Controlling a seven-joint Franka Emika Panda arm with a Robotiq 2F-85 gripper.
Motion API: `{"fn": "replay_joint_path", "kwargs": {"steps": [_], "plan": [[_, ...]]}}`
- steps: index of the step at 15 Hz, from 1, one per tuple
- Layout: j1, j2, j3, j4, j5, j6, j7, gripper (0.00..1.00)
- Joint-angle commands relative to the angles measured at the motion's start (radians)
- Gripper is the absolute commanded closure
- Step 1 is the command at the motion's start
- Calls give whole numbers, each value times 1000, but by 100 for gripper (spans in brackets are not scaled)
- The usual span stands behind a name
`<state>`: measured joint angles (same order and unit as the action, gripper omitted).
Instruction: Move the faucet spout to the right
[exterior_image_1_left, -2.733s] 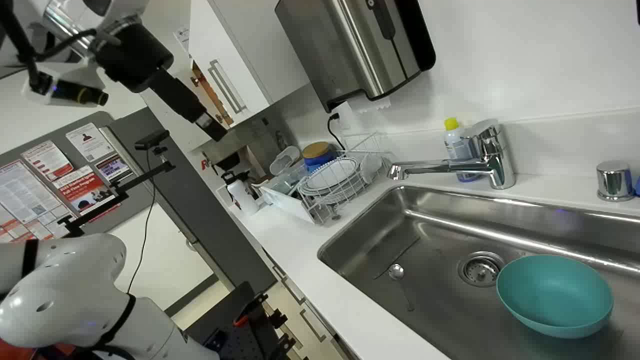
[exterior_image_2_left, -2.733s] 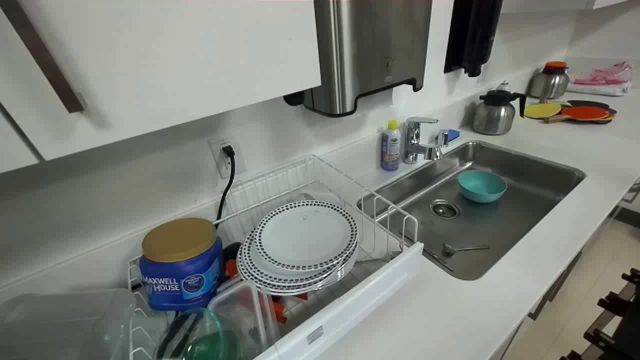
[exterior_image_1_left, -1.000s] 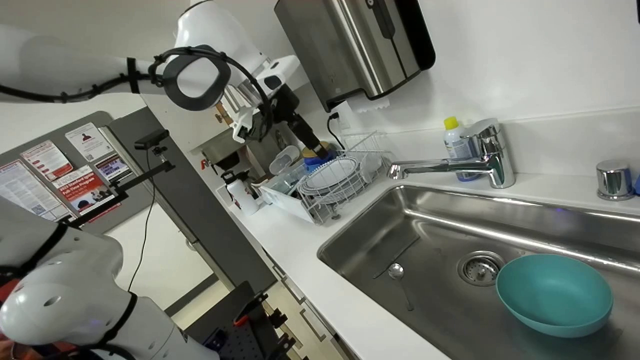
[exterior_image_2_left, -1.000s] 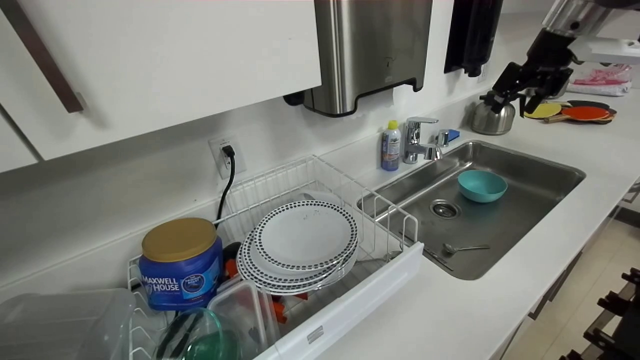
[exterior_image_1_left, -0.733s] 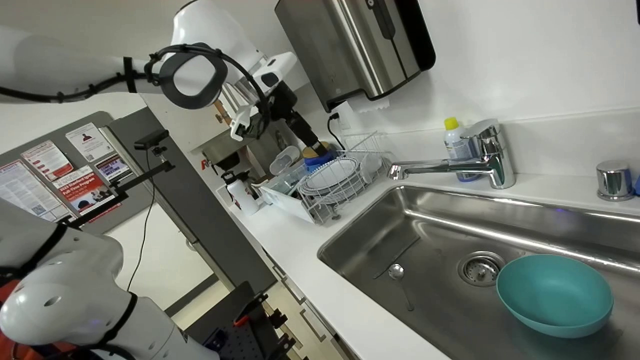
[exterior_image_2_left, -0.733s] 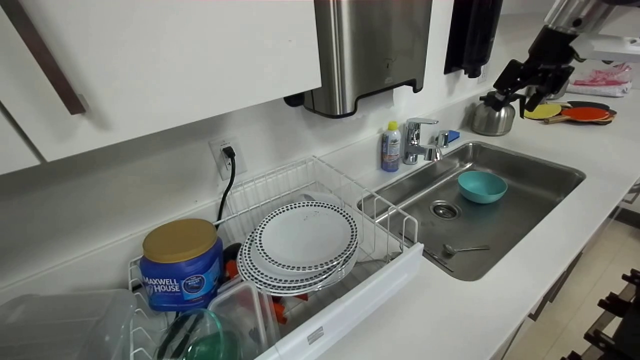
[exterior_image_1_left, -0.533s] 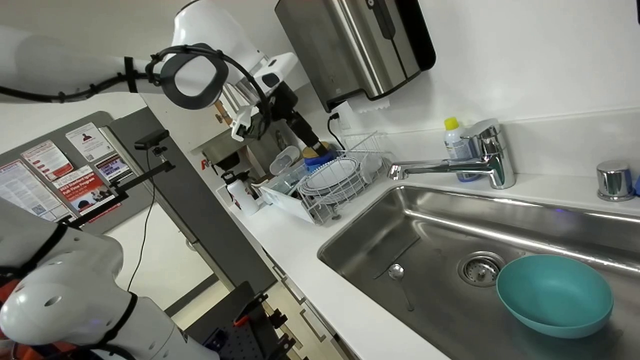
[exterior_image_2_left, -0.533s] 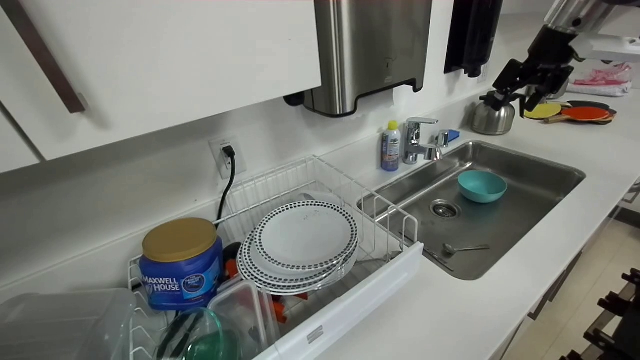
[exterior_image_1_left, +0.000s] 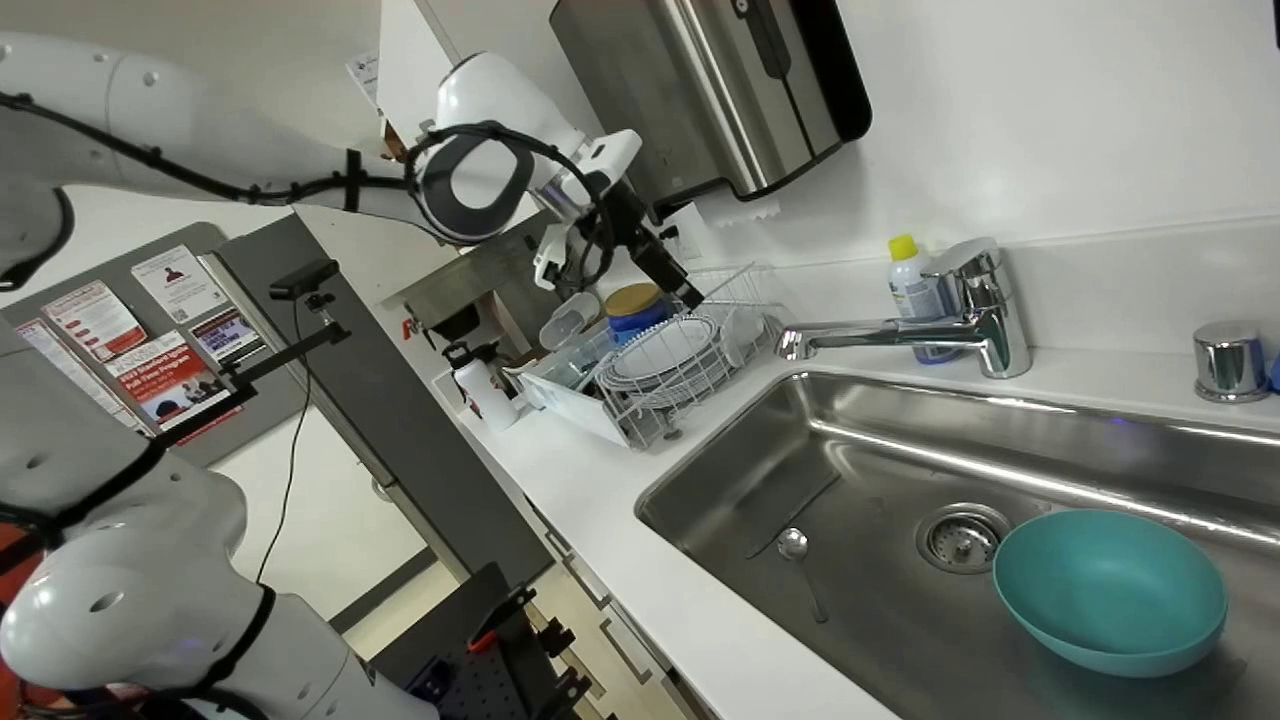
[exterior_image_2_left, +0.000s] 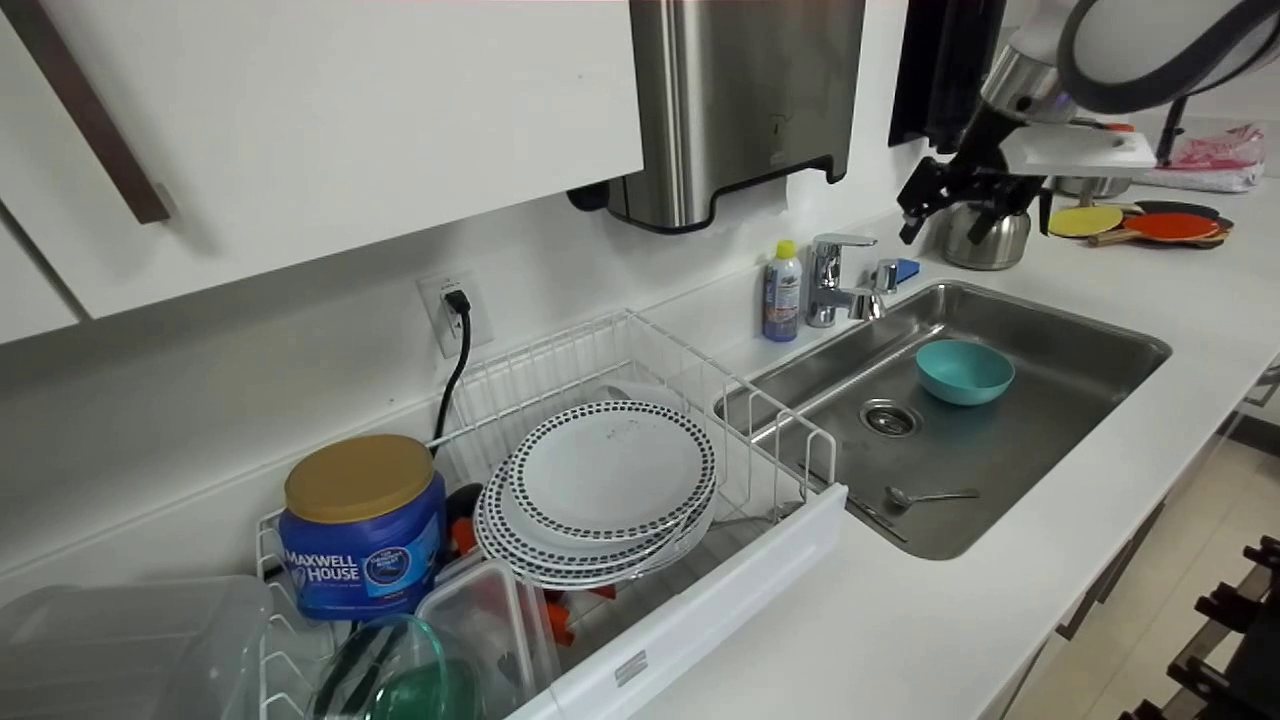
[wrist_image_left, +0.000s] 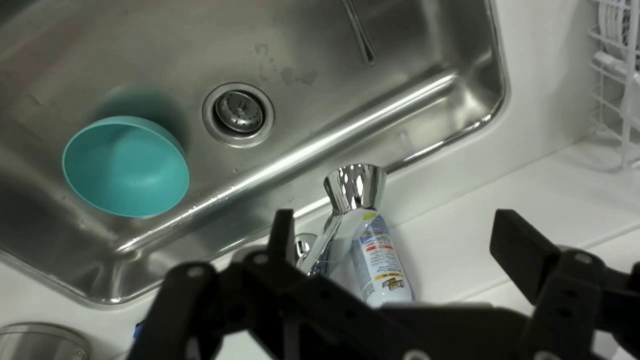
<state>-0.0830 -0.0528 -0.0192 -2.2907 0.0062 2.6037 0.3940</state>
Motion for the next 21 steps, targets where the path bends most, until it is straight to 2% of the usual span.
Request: {"fn": "replay_joint_path", "kwargs": {"steps": [1,4,9,21], "plan": [[7,157,-5,127,-174,59,218,0],[46,264,-52,223,-265,55,318,0],[69,389,-80,335,-178,46,249,0],[145,506,-154,413,-177,5,245,0]]}}
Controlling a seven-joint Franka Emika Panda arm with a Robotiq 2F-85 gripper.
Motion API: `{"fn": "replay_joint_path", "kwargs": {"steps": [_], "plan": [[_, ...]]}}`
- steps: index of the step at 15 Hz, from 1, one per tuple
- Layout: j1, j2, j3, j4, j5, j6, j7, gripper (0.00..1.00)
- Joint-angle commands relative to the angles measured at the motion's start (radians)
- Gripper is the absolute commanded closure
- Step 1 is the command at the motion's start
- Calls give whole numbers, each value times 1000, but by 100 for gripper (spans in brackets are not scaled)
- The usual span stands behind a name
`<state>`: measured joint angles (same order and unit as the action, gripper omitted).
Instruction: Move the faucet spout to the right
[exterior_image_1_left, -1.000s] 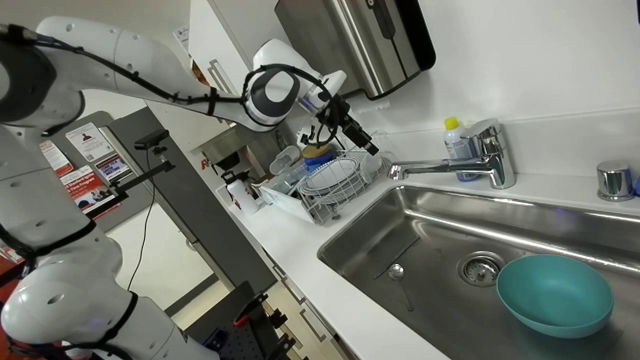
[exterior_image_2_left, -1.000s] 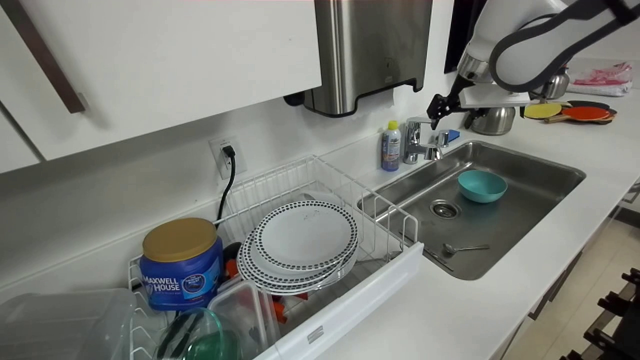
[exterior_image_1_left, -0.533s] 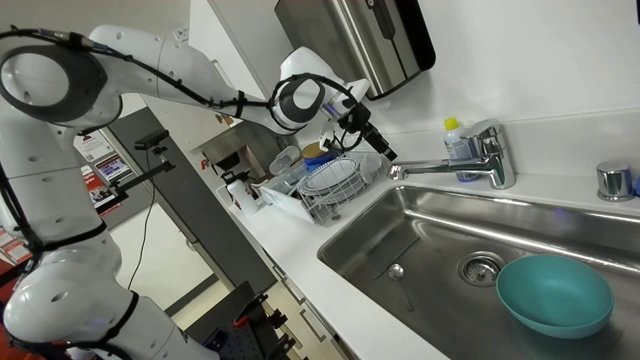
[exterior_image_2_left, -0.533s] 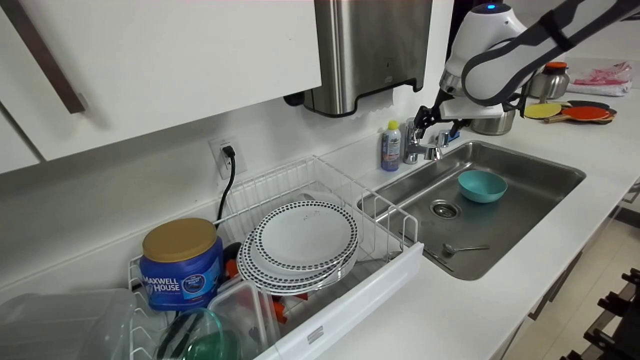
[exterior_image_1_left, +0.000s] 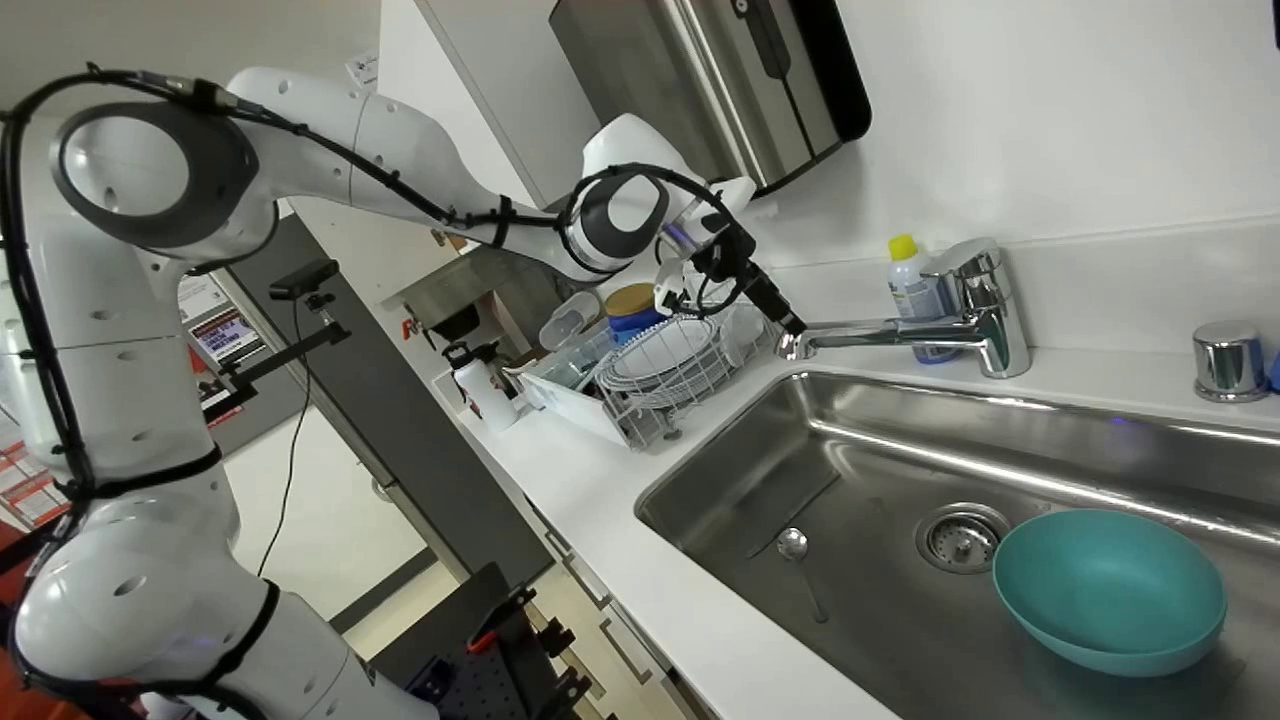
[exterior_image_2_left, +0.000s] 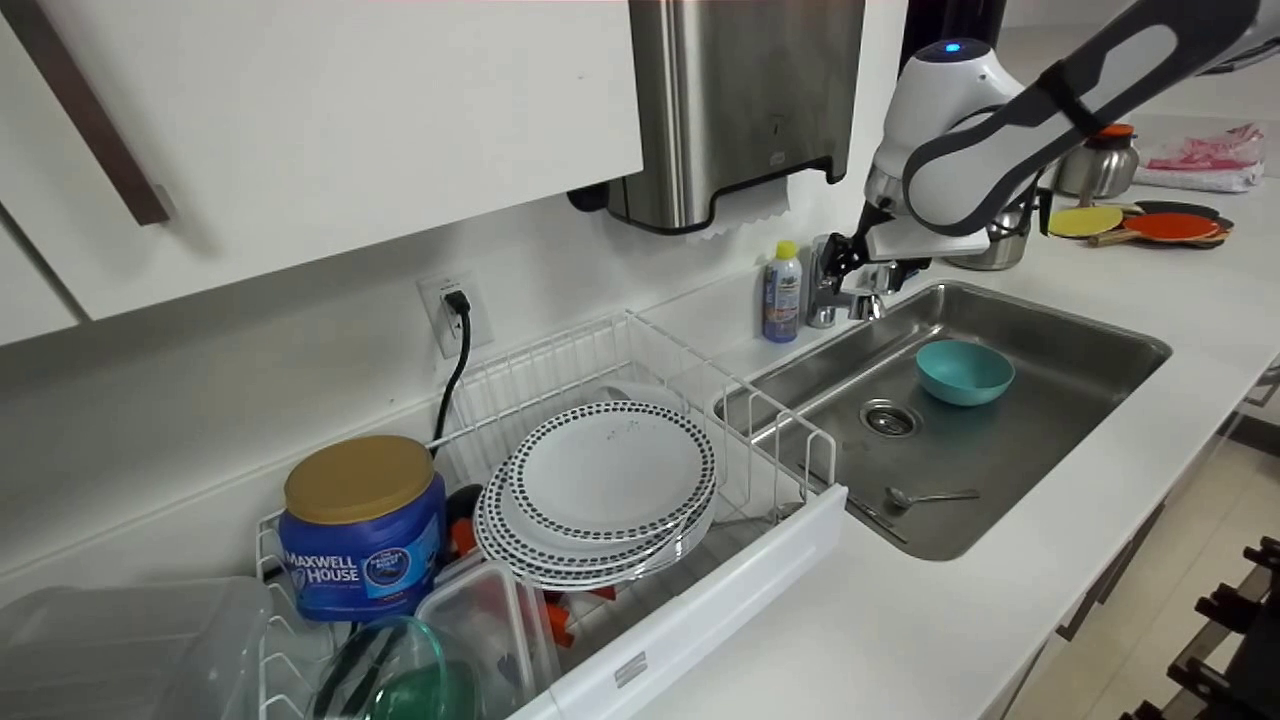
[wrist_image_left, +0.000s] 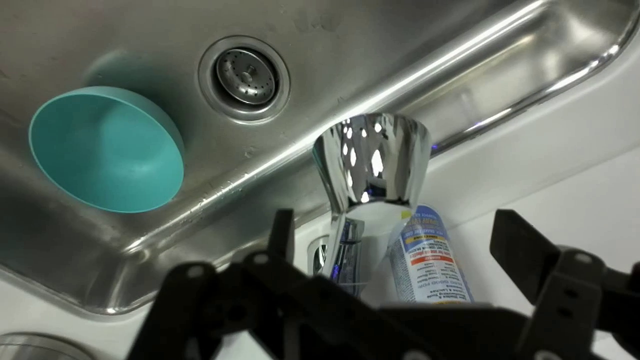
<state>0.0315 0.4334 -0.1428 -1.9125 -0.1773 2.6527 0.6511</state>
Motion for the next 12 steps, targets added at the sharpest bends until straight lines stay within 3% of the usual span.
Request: {"fn": "replay_joint_path", "kwargs": {"steps": [1,4,5,7,12], "plan": [[35,24,-36,38,6,-48,-11,0],[43,35,-48,41,5,-52,-11,3],[43,38,-49,42,8,-53,-13,27],[47,43,-54,42,7,-54,-13,31],[48,49,-60,43,5,-60,-15,69]]}}
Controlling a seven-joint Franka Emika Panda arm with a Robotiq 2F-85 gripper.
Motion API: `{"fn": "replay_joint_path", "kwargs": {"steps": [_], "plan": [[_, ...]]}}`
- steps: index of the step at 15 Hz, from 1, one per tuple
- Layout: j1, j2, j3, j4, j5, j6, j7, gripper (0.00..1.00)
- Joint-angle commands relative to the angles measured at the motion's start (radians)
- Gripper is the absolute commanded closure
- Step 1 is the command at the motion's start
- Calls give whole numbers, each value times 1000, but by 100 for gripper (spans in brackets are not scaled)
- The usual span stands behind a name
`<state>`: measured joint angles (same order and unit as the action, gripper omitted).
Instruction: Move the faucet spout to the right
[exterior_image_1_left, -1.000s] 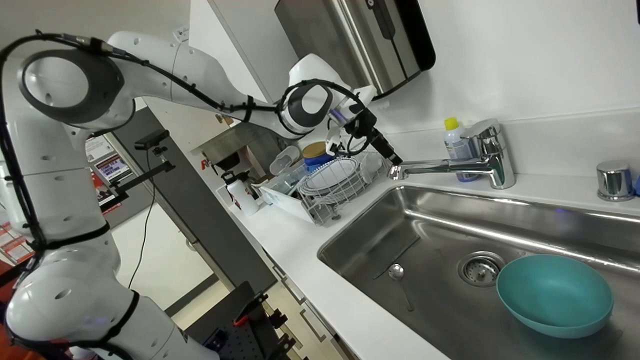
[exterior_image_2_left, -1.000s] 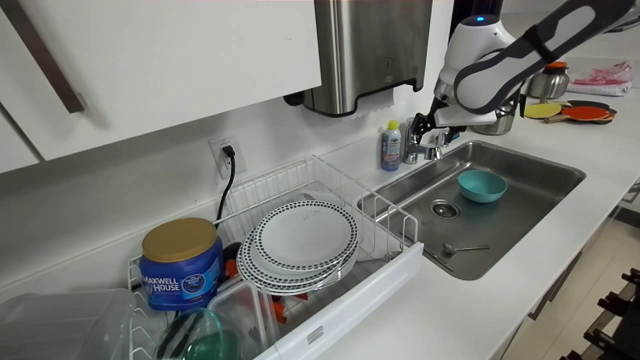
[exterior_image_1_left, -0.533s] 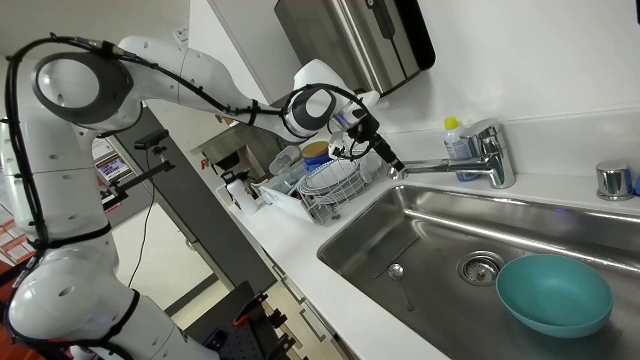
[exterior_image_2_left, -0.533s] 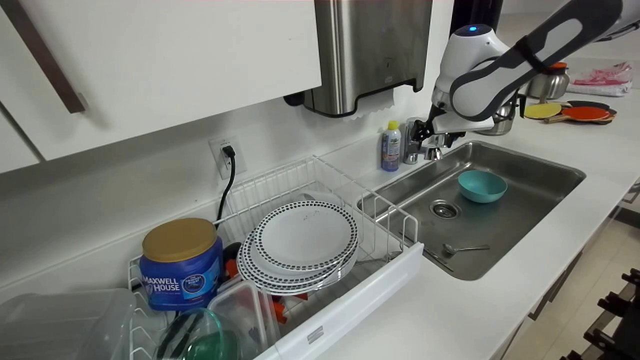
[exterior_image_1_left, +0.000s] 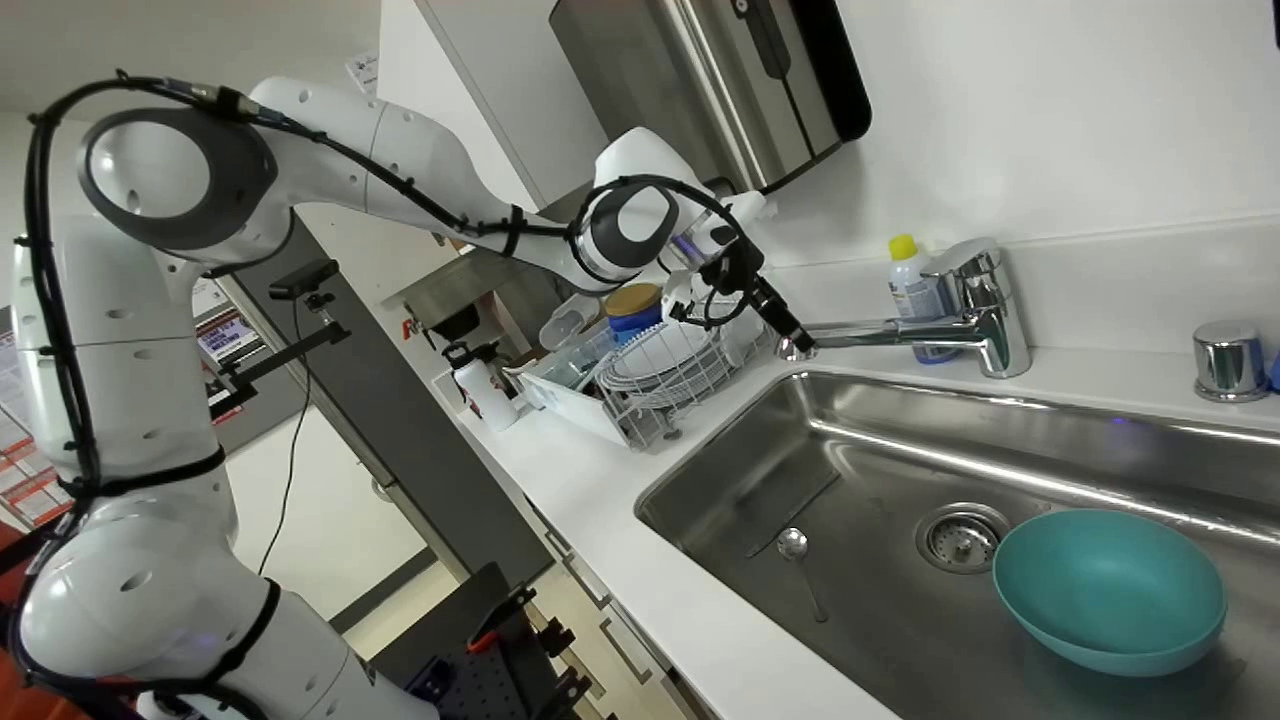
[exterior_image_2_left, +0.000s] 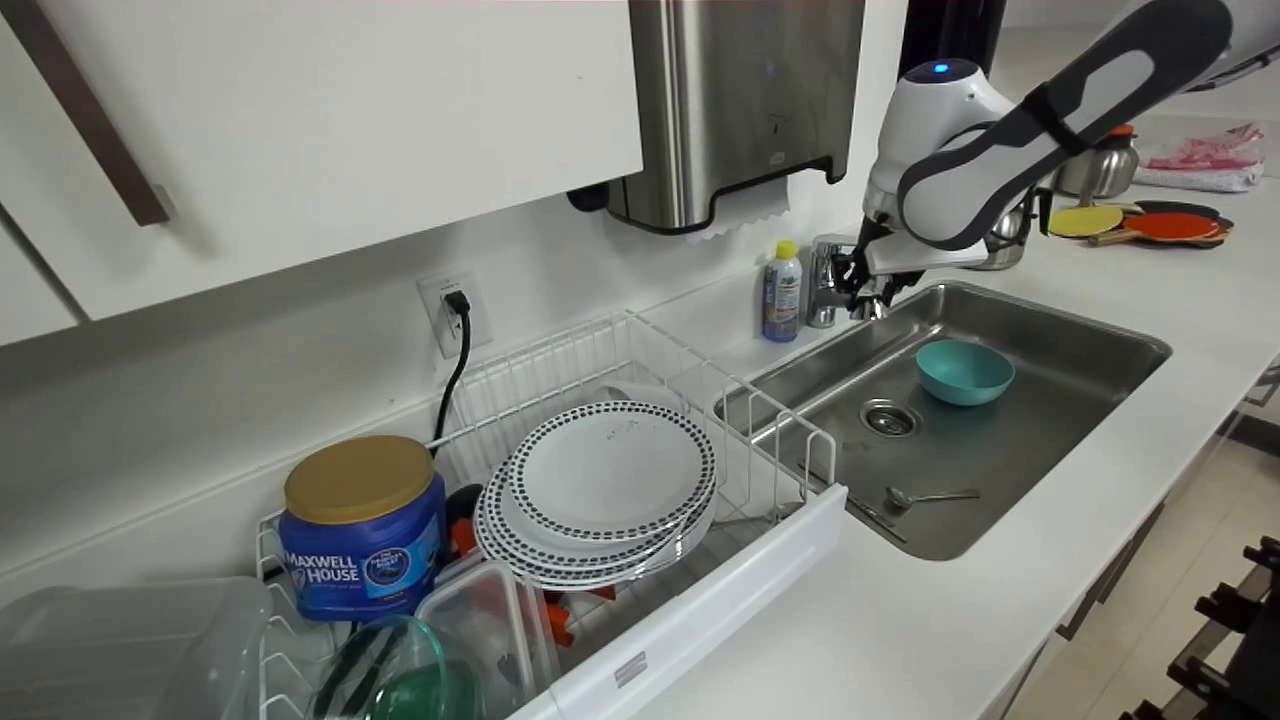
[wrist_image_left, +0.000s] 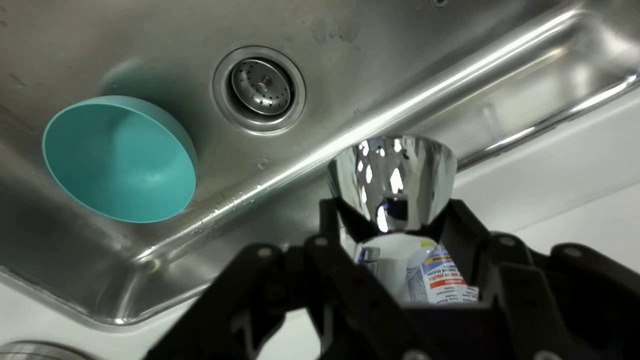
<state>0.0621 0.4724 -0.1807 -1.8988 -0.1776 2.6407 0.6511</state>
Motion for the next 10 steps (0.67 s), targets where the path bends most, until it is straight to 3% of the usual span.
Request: {"fn": "replay_joint_path", "kwargs": {"steps": [1,4,10], "plan": [[17,8,-26,29,1,-52,-15,71],[3,-9,-23,15,4,-53,-43,71],[-89,-49,4,-8,98,-81,-269,71]]}}
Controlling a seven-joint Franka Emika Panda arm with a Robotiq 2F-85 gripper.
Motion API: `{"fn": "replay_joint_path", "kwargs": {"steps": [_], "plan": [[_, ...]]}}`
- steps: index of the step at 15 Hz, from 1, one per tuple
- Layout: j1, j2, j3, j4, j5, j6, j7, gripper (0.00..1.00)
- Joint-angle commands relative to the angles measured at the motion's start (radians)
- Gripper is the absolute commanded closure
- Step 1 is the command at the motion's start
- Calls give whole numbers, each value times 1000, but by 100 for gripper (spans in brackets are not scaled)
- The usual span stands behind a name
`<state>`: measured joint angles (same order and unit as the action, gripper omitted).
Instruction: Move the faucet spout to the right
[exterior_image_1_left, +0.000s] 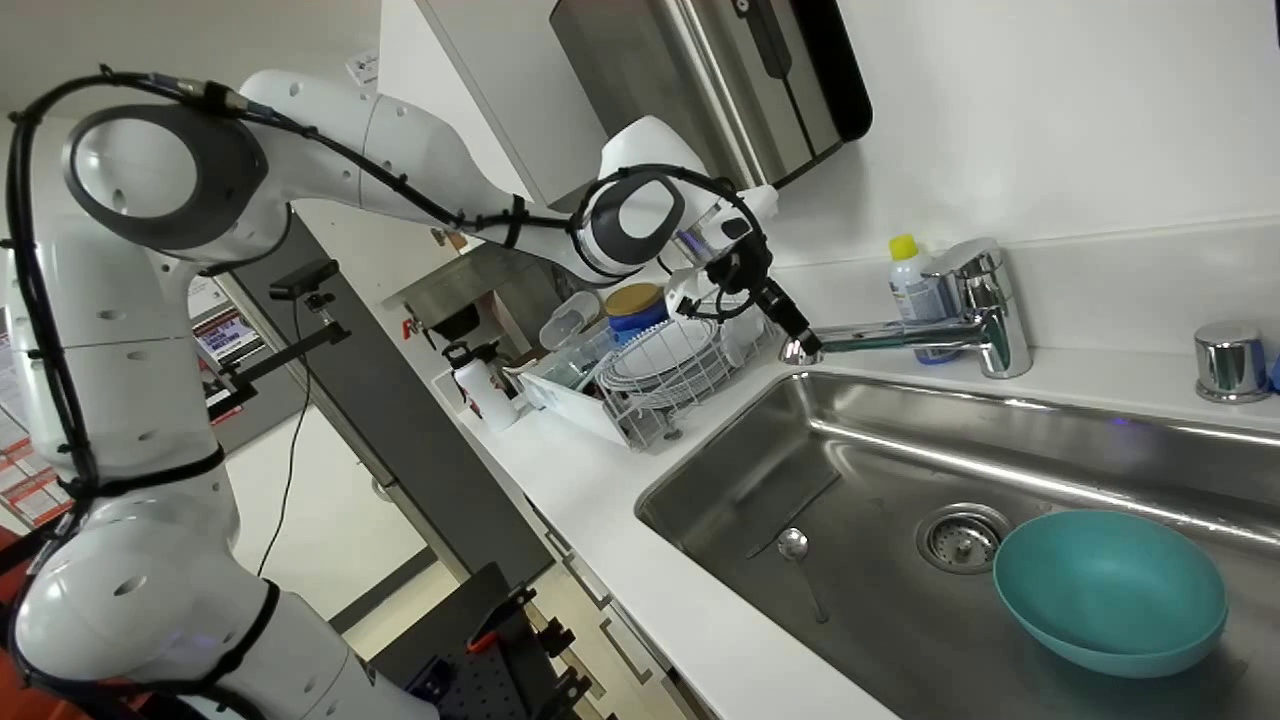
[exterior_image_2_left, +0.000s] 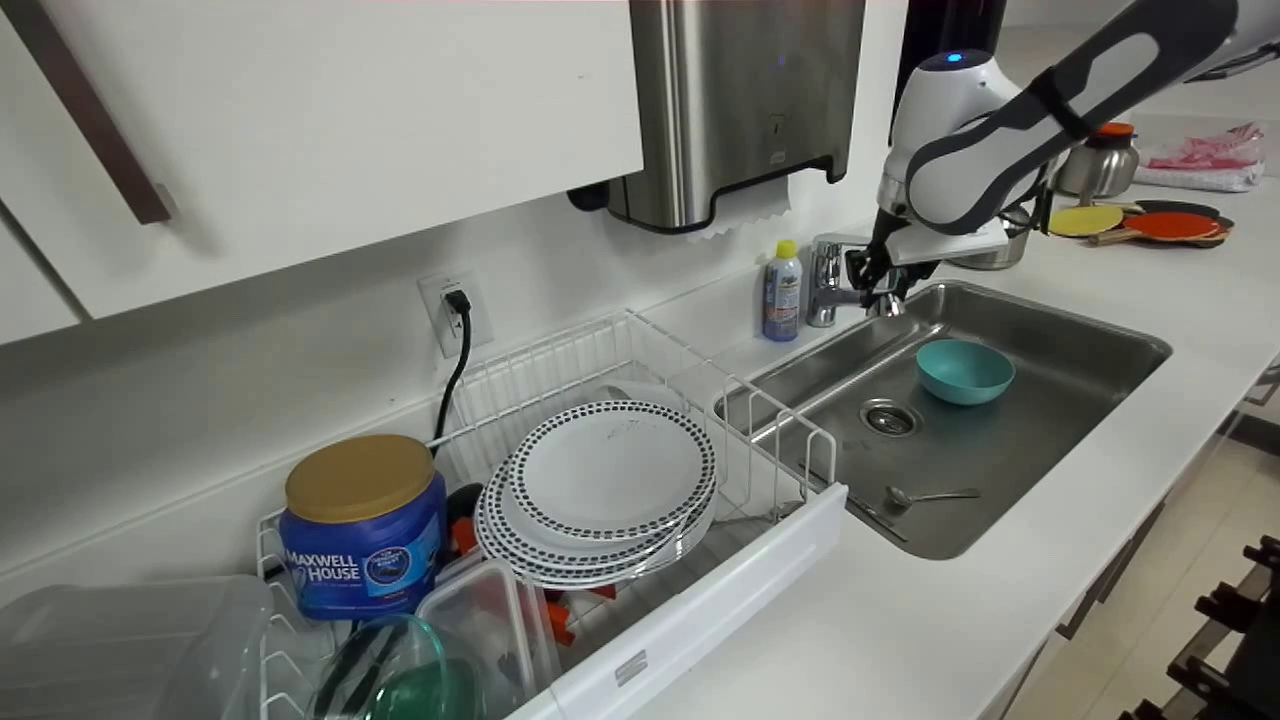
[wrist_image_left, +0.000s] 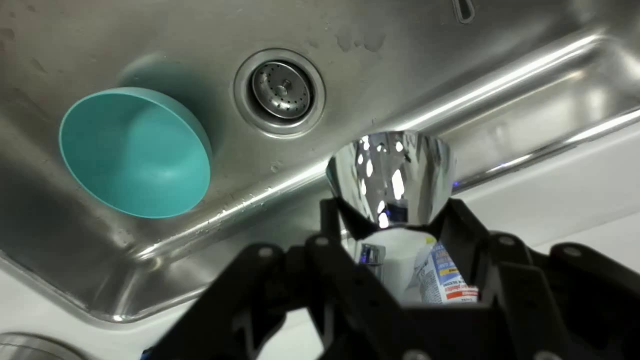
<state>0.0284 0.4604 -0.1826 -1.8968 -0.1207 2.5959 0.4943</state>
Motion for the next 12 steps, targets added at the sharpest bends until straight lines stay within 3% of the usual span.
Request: {"fn": "replay_joint_path", "kwargs": {"steps": [1,6,9,10,11,12], "plan": [[-72,-43,6,-11,56,-42,-146,71],[-137,-61,-26,-3,62,-43,-203,71],[-158,-131,6,-58,90,-51,-270,71],[-161,-163,24,-84,107,-56,-304,63],[-166,-212,54,-126,142,-66,-354,22],[-161,-253,70,-156,163,-88,-381,26]]}}
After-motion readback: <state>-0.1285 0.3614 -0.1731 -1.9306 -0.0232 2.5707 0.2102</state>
